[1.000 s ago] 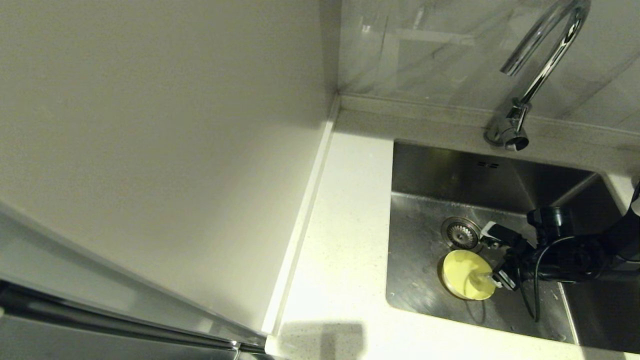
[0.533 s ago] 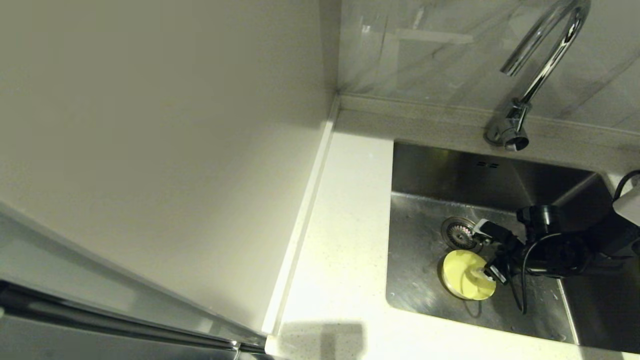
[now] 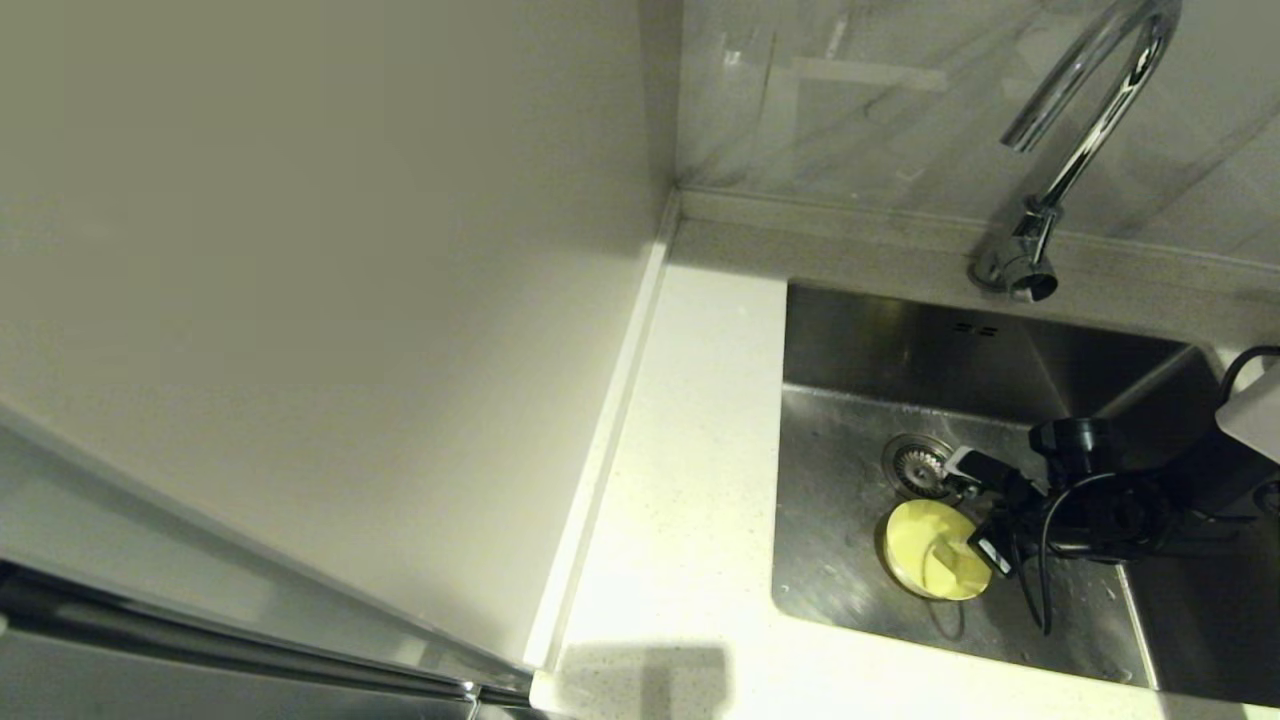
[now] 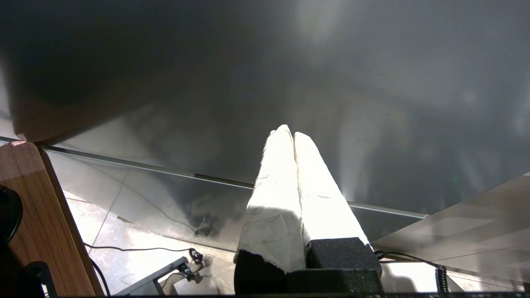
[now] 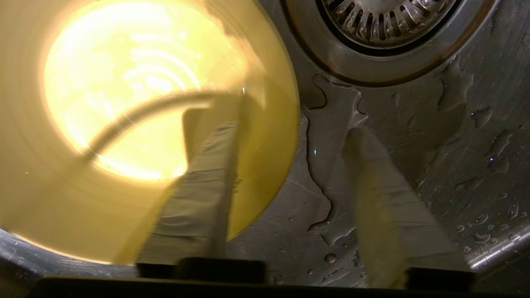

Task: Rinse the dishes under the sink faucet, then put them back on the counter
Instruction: Put a bowl back to the table from the sink

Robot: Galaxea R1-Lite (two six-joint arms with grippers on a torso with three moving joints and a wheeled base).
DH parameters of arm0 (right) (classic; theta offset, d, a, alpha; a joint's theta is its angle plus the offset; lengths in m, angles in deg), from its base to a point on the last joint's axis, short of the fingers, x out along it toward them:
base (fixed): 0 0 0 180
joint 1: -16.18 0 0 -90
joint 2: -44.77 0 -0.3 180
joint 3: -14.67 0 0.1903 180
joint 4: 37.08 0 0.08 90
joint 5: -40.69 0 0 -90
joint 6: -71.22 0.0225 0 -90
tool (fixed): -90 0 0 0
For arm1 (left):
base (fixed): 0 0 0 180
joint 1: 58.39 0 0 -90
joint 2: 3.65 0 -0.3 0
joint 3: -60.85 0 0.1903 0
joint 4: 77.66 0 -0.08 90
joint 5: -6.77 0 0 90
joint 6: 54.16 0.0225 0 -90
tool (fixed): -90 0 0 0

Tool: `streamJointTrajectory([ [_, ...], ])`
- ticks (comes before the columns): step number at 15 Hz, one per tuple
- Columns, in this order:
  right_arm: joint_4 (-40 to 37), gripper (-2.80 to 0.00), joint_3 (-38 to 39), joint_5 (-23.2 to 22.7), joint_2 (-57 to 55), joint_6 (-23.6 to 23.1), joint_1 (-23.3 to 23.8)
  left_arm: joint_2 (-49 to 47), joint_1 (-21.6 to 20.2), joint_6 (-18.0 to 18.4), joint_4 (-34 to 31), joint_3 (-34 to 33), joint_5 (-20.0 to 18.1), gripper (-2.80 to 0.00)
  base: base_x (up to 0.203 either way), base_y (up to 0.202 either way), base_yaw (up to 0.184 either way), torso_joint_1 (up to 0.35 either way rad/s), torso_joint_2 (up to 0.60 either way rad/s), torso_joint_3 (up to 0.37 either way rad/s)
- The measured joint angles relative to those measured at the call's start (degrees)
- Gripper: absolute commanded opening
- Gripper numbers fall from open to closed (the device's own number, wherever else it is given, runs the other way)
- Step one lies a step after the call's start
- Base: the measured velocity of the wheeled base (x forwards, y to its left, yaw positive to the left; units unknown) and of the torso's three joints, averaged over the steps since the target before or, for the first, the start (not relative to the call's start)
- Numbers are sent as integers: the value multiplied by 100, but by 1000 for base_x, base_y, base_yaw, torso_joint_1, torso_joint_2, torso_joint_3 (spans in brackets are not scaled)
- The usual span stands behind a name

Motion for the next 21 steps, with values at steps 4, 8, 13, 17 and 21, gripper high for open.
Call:
streamJointTrajectory([
  [4,11,-280,-5,-8,20,80,8,0,0,0,-1,0,0,-280,0,0,0,0,0,0],
  [8,34,-280,83,194,116,440,46,0,0,-1,2,0,0,-280,0,0,0,0,0,0],
  [13,372,-280,138,443,476,1196,275,0,0,0,0,0,0,-280,0,0,0,0,0,0],
  [17,384,-280,-84,903,1085,2186,645,0,0,-2,0,0,-1,-280,0,0,0,0,0,0],
  [21,380,-280,-410,967,1557,2236,1368,0,0,1,0,0,-1,-280,0,0,0,0,0,0],
])
